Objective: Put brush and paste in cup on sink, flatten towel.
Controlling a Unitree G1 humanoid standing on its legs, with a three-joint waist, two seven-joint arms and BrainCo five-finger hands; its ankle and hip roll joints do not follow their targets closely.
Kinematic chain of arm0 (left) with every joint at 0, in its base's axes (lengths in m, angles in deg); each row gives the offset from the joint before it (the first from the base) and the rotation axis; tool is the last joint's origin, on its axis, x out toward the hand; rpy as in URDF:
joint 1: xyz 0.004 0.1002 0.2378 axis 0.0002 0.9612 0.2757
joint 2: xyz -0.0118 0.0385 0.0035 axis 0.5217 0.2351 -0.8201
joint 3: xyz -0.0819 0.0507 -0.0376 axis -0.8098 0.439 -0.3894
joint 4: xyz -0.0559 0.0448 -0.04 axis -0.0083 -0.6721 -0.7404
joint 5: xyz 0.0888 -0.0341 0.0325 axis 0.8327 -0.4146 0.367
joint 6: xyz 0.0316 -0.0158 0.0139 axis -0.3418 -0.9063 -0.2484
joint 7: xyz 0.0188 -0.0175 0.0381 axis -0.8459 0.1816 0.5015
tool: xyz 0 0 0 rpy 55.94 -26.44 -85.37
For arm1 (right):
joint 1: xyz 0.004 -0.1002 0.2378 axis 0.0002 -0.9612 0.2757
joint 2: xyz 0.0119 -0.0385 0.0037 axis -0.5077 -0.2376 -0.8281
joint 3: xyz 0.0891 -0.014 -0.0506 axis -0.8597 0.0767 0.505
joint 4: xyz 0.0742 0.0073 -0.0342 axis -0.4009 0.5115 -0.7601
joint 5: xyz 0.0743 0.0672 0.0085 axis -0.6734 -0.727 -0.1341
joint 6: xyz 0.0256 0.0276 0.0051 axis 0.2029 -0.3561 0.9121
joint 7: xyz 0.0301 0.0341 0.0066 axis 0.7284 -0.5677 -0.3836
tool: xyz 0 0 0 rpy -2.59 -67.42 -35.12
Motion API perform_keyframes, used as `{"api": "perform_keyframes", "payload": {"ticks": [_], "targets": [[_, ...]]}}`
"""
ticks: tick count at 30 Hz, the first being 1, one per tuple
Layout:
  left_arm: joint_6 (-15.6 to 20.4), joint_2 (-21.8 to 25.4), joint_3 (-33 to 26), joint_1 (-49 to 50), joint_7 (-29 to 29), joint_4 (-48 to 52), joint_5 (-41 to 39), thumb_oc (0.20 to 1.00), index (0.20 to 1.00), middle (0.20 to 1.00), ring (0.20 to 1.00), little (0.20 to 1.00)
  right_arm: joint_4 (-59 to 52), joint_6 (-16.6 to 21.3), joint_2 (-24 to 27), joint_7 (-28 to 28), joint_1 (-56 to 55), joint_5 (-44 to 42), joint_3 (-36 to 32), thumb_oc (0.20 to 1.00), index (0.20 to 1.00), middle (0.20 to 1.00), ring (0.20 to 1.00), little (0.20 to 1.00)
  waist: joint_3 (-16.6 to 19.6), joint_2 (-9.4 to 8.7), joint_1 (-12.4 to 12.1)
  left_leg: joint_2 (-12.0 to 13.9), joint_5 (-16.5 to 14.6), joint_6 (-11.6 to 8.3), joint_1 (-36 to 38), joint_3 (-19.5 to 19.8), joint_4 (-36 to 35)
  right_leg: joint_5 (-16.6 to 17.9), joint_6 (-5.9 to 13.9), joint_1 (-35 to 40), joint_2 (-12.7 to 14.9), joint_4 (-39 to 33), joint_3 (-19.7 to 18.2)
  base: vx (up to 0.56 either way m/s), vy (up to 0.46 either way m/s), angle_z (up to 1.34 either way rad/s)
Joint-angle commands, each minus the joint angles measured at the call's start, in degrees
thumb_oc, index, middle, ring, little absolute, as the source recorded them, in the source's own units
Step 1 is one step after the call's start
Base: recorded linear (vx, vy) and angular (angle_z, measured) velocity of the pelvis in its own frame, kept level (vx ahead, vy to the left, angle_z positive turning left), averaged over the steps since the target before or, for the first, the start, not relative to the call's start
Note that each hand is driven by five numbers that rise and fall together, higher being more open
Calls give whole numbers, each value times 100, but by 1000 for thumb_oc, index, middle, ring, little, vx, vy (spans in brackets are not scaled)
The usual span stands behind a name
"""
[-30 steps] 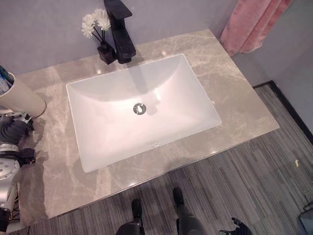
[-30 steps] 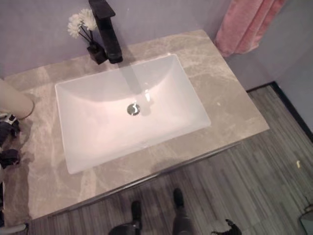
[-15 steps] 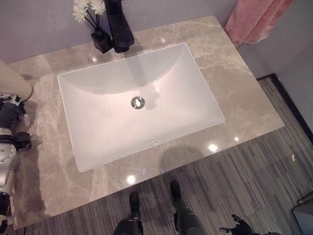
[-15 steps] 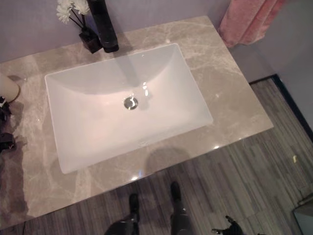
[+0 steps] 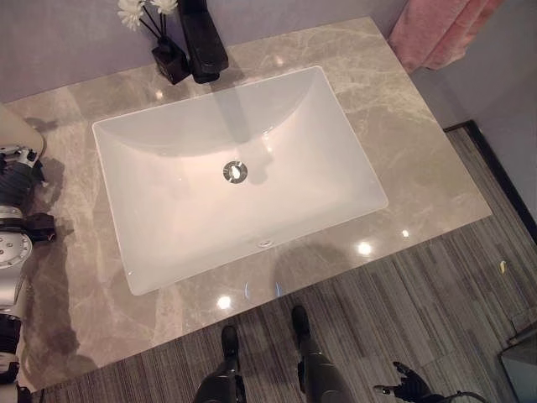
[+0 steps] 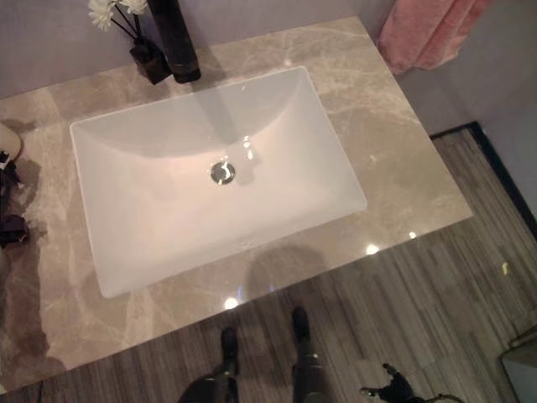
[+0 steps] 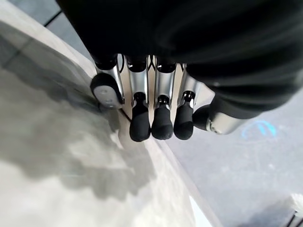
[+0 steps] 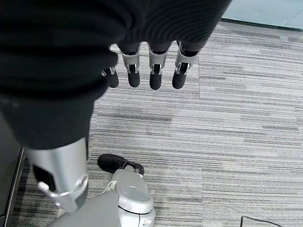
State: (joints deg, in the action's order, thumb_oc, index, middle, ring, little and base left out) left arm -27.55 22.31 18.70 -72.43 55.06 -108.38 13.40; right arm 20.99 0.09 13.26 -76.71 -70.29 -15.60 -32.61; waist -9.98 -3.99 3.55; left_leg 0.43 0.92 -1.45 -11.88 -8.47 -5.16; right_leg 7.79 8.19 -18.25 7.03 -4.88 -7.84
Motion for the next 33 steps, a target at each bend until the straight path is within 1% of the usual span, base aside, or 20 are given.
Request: {"api": "perform_keyframes", "payload": {"ticks": [1,4,5,7,8,12,15,17,20,23,24,28,33], "targets": [[6,-199,161,353,-227,157,-70,200,200,200,200,200,85,67,318,-36,35,39,39,1000,1000,1000,1000,1000,-73,92,17,-160,-521,217,-344,396,927,-148,329,808,258,-13,-14,0,0,0],[66,-220,-185,834,-283,544,-192,200,200,200,200,200,151,86,322,-26,49,36,-1,1000,1000,1000,1000,1000,-39,100,-56,-177,-500,217,-363,464,898,-173,324,827,276,-13,36,-1,3,-1],[65,-221,-190,839,-283,546,-192,200,200,200,200,200,151,86,323,-26,50,36,2,1000,1000,1000,1000,1000,-38,100,-53,-178,-500,217,-363,465,897,-173,324,826,277,-13,37,0,0,0],[70,-161,-465,1121,-237,585,-220,200,200,200,200,200,144,91,336,-20,68,59,-8,1000,1000,1000,1000,1000,-45,109,-118,-187,-460,219,-397,507,852,-165,323,789,288,-13,96,0,0,0],[69,-161,-476,1133,-238,591,-220,200,200,200,200,200,144,91,337,-20,71,59,-2,1000,1000,1000,1000,1000,-42,108,-111,-187,-458,219,-399,509,850,-165,323,787,289,-13,98,0,0,0],[27,-131,-845,1263,-38,427,-218,200,200,200,200,200,117,77,332,0,46,93,-47,1000,1000,1000,1000,1000,-89,98,-168,-211,-432,236,-467,548,833,-127,337,741,311,-13,153,-19,10,6],[-9,-115,-879,1177,18,318,-208,200,200,200,200,200,148,49,333,7,40,112,-59,1000,1000,1000,1000,1000,-109,81,-164,-229,-434,246,-508,560,858,-96,347,729,323,-13,168,-14,11,7],[-96,-4,-904,975,114,124,-124,200,200,200,200,200,109,22,361,4,57,140,-62,1000,1000,1000,1000,1000,-140,52,-137,-245,-435,253,-569,551,871,-41,363,685,329,-13,172,-23,25,8],[-106,85,-833,764,154,0,-112,200,200,200,200,200,93,2,377,-4,51,130,-67,1000,1000,1000,1000,1000,-145,30,-119,-250,-439,257,-613,549,892,-4,372,640,329,-13,157,-17,21,10],[-161,264,-650,276,281,-317,-36,200,200,200,200,200,47,-29,406,-17,55,102,-76,1000,1000,1000,1000,1000,-194,-18,-38,-242,-483,267,-693,518,946,84,400,578,324,-13,134,-12,13,3],[-158,269,-641,260,282,-326,-36,200,200,200,200,200,46,-30,402,-17,60,102,-81,1000,1000,1000,1000,1000,-186,-25,-43,-245,-452,263,-717,513,940,103,400,550,327,-13,128,-16,11,4],[-196,575,-277,-495,459,-751,69,200,200,200,200,200,-26,-34,426,-23,41,7,-75,1000,1000,1000,1000,1000,-226,-76,54,-225,-471,268,-825,480,956,196,433,438,306,-13,72,-3,3,-1],[-225,761,114,-1088,534,-1215,116,200,200,200,200,200,99,-38,387,-19,56,-88,-60,1000,1000,1000,1000,1000,-221,-111,105,-219,-479,276,-938,422,992,315,477,309,298,-13,7,2,19,-4]]}}
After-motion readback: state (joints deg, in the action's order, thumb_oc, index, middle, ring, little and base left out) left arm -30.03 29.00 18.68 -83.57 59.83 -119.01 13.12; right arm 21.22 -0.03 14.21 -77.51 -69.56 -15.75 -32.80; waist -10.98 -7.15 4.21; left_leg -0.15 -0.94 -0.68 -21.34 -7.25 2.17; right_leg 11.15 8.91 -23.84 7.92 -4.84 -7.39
